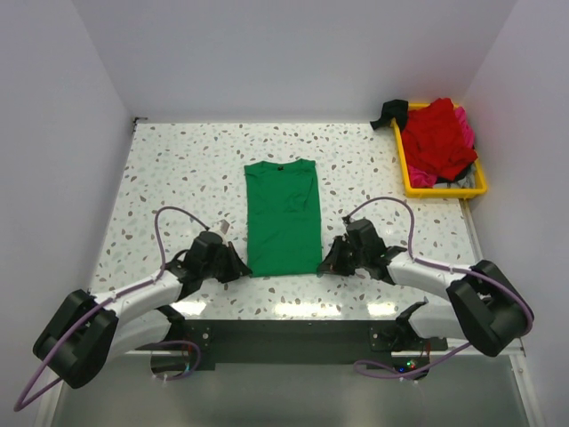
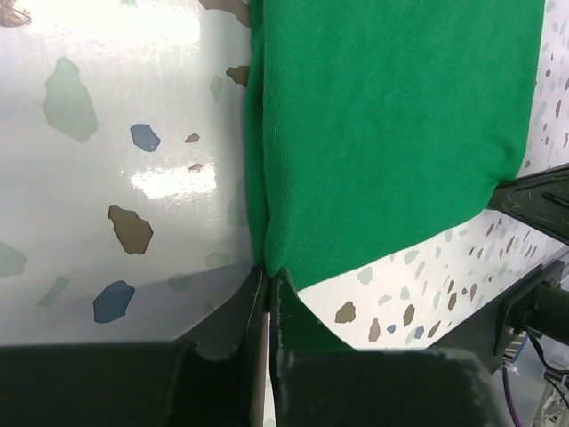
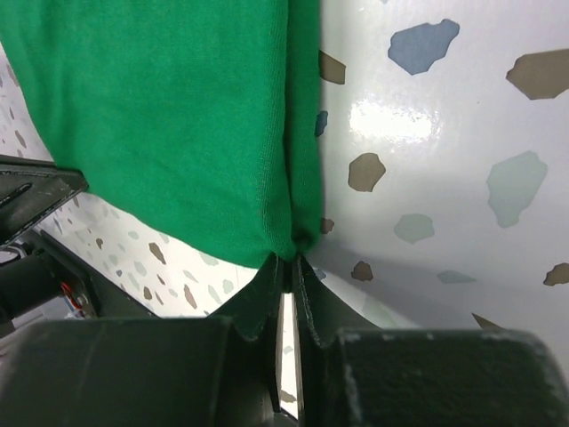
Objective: Fold and stack the t-shirts
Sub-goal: Fold the tshirt
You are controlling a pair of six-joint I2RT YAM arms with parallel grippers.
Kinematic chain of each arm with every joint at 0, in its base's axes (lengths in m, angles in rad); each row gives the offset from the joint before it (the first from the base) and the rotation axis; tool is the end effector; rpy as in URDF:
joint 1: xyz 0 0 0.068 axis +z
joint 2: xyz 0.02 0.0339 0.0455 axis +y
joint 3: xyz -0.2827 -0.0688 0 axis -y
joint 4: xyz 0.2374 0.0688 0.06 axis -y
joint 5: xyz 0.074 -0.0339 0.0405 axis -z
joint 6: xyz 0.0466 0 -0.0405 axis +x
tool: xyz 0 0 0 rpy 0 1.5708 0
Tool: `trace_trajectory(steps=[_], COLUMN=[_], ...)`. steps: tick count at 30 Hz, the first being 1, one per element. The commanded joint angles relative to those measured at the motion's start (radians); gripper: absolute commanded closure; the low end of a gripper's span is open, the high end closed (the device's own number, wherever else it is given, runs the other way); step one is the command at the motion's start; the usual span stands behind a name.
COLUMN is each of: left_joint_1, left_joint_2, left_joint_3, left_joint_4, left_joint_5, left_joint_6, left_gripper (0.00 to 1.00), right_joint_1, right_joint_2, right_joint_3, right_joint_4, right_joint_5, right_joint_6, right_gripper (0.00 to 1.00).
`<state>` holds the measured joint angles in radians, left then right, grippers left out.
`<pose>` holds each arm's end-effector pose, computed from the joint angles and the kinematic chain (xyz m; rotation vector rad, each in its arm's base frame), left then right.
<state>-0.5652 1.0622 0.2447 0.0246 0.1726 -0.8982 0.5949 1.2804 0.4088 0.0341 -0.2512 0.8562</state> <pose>0.1415 -0.0992 0.1429 -0.3320 2.5190 -0.8587 0.1736 0.1315 0.1528 0.2142 2.5994 0.9099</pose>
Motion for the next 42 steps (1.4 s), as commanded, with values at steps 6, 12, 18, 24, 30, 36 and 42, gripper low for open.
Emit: trace_trajectory(steps=[6, 12, 18, 24, 30, 36, 42], left_joint_1=[-0.007, -0.007, -0.015, -0.015, -0.013, 0.007, 0.086], left_joint_2=[-0.033, -0.105, -0.214, -0.311, -0.225, -0.091, 0.054], left_joint_3=[0.039, -0.008, -0.065, -0.032, 0.143, 0.301, 0.461], left_joint_4=[-0.017, -0.064, -0.101, -0.175, -0.216, -0.204, -0.154], left_joint_5=[0.03, 0.047, 0.077, 0.07, 0.031, 0.03, 0.099], left_joint_6=[0.022, 0.038, 0.038, 0.051, 0.09, 0.108, 0.094], left_gripper=[1.0, 1.0, 1.0, 1.0, 1.0, 1.0, 1.0], right_joint_1=[0.002, 0.003, 0.014, 0.02, 0.02, 0.016, -0.03], right_joint_2=[-0.102, -0.176, -0.294, -0.394, -0.34, -0.236, -0.092], right_joint_3=[-0.022, -0.073, -0.113, -0.061, 0.111, 0.287, 0.455], right_joint_4=[-0.019, -0.054, -0.123, -0.238, -0.355, -0.399, -0.369], right_joint_5=[0.02, 0.0, -0.016, -0.003, 0.049, 0.102, 0.084], right_joint_6=[-0.009, 0.0, 0.007, -0.02, -0.094, -0.146, -0.169], right_gripper=[0.96, 0.97, 0.98, 0.98, 0.98, 0.97, 0.96])
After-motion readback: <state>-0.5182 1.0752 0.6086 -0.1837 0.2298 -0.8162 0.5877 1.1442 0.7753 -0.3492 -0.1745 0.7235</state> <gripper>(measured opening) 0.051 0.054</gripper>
